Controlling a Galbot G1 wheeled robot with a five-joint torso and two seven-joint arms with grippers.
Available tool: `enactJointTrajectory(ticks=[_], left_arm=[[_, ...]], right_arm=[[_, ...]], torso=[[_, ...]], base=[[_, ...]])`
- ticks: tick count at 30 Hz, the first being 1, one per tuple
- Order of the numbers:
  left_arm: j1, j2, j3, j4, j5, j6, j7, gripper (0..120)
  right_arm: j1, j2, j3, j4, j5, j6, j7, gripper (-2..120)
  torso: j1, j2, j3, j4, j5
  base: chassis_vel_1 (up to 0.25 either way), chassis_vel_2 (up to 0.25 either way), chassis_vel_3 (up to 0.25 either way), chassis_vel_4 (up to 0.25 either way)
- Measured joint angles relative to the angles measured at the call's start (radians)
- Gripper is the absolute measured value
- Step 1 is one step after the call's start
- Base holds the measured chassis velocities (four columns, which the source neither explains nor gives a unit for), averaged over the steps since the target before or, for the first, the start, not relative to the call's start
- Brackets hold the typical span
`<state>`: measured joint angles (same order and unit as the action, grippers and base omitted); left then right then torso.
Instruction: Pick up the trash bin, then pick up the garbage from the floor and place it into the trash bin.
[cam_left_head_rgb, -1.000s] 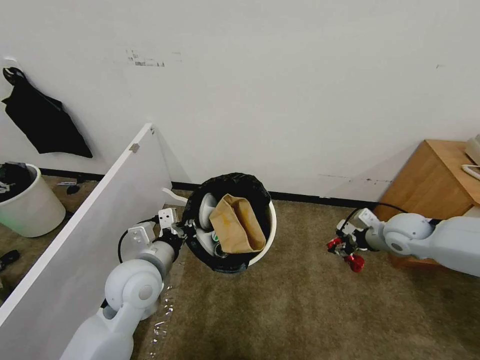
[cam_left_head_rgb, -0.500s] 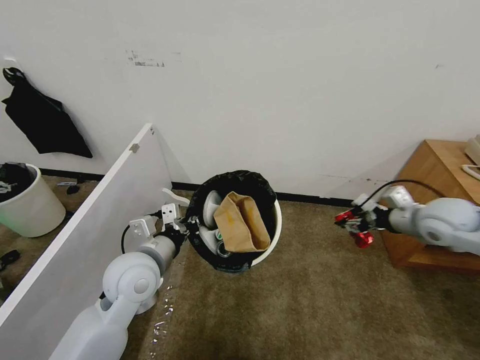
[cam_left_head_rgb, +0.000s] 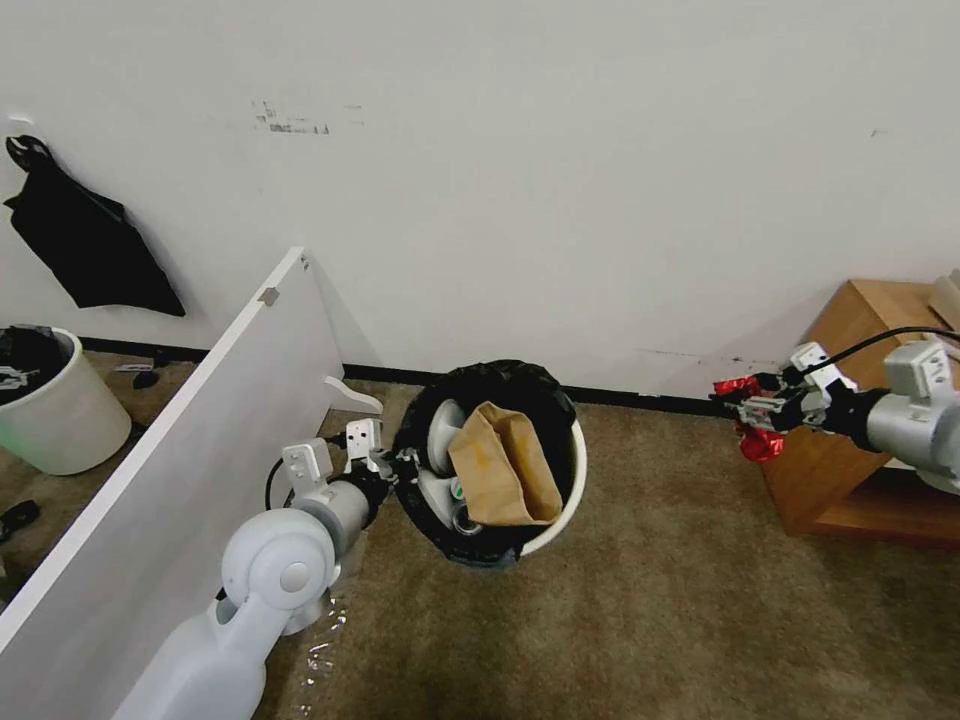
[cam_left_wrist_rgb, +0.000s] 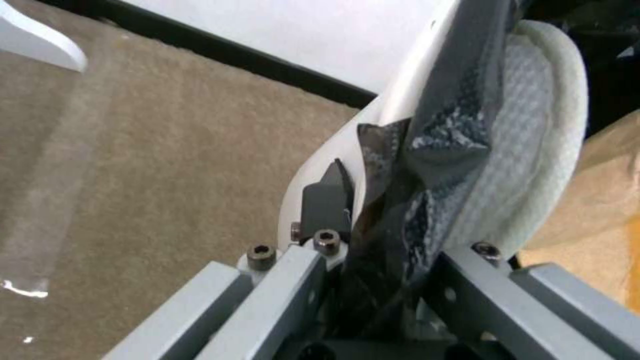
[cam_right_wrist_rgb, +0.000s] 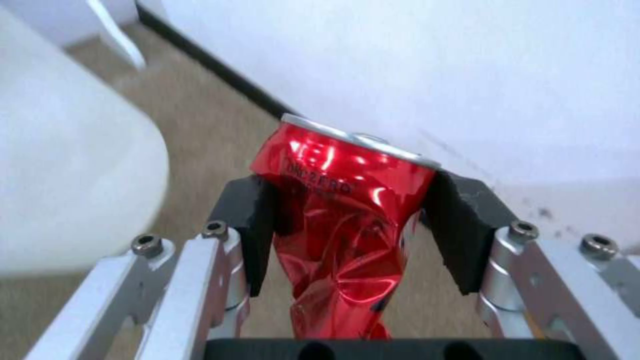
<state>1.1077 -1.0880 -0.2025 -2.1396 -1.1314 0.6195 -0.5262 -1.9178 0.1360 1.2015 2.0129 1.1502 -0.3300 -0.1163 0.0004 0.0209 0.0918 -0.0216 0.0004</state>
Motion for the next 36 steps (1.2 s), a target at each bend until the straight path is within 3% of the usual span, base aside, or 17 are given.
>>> enactJointTrajectory(ticks=[10, 18, 36], left_arm=[[-0.014, 0.004, 0.061, 0.010, -0.015, 0.012, -0.002, 1], [-0.036, -0.014, 0.122, 0.022, -0.017, 0.024, -0.002, 1], [-0.072, -0.034, 0.198, 0.048, -0.014, 0.028, -0.001, 1]], right_arm=[[0.039, 0.023, 0.032, 0.088, 0.009, 0.016, 0.007, 48], [0.064, -0.004, 0.057, 0.173, 0.043, 0.033, 0.026, 48], [0.077, -0.031, 0.073, 0.259, 0.056, 0.075, 0.018, 48]], torso=[[0.000, 0.000, 0.000, 0.0002, -0.0004], [0.000, 0.000, 0.000, 0.0003, -0.0005], [0.000, 0.000, 0.000, 0.0002, -0.0005]], base=[[0.000, 0.000, 0.000, 0.000], [0.000, 0.000, 0.000, 0.000], [0.000, 0.000, 0.000, 0.000]])
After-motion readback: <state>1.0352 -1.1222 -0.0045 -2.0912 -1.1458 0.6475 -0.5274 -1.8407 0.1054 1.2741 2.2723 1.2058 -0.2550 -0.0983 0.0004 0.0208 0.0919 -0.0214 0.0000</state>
